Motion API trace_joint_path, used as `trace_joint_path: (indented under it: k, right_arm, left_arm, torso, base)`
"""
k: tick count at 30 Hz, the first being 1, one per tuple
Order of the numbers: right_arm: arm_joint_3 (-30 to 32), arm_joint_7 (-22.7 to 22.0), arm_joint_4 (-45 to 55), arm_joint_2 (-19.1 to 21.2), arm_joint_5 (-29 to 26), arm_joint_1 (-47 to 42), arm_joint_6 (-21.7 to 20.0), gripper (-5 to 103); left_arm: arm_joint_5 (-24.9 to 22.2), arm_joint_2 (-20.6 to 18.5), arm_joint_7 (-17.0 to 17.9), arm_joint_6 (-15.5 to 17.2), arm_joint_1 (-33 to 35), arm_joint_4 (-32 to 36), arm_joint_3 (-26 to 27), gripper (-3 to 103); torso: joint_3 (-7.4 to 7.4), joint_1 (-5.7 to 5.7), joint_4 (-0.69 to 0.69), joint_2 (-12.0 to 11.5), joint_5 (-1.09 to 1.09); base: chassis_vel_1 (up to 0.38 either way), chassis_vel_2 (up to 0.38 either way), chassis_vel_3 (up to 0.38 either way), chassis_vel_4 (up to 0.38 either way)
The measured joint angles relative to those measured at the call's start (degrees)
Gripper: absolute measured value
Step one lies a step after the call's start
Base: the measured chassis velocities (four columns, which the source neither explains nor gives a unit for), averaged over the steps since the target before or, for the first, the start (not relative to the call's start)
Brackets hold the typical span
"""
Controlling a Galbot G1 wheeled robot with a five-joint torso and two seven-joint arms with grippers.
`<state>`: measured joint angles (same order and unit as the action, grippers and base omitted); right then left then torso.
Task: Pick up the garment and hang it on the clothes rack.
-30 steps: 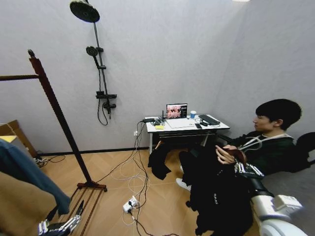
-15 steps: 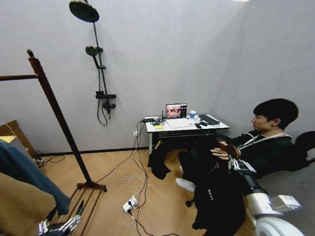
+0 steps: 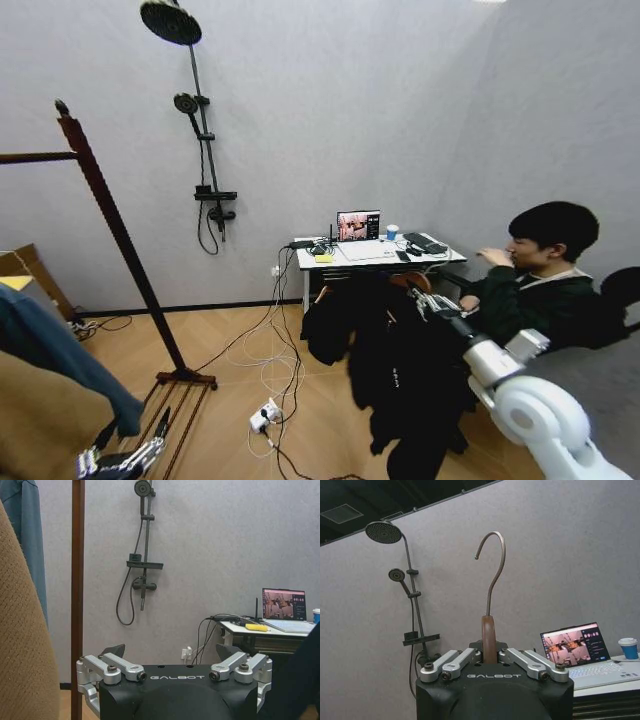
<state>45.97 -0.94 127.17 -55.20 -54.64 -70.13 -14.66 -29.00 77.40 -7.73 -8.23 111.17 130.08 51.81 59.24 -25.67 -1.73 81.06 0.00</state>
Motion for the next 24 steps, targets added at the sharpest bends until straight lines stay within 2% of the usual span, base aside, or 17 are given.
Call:
trace_joint_path:
  k: [5, 12, 16, 24]
  right_arm:
    - [2.04, 2.86, -0.51, -1.48, 3.18, -2.49, 1.45, 9]
    - [2.92, 2.01, -1.02, -2.92, 4.61, -3.48, 3.81, 9]
    - [3.78, 2.17, -1.02, -2.97, 7.93, -3.91, 5.04, 9]
    - [4.48, 0.69, -0.06, -3.05, 8.15, -4.51, 5.18, 9]
  left_arm:
    - [0.0, 0.0, 0.0, 0.0, 0.0, 0.0, 0.0, 100]
    - [0.0, 0.0, 0.0, 0.0, 0.0, 0.0, 0.0, 100]
    - [0.0, 0.0, 0.0, 0.0, 0.0, 0.0, 0.0, 100]
    - [0.0, 0.0, -0.01, 0.0, 0.0, 0.0, 0.0, 100]
  torso:
    - [0.0, 0.0, -0.02, 0.0, 0.0]
    - [0.0, 0.01, -0.01, 0.0, 0.01]
    - [0.0, 0.01, 0.0, 0.0, 0.0]
    - [-0.01, 0.01, -0.01, 0.01, 0.0]
  base:
    - [0.0, 0.0, 0.0, 0.0]
    - [0.0, 0.0, 0.0, 0.0]
    - [0.059, 0.062, 0.058, 0.049]
    - [0.086, 0.085, 0.092, 0.087]
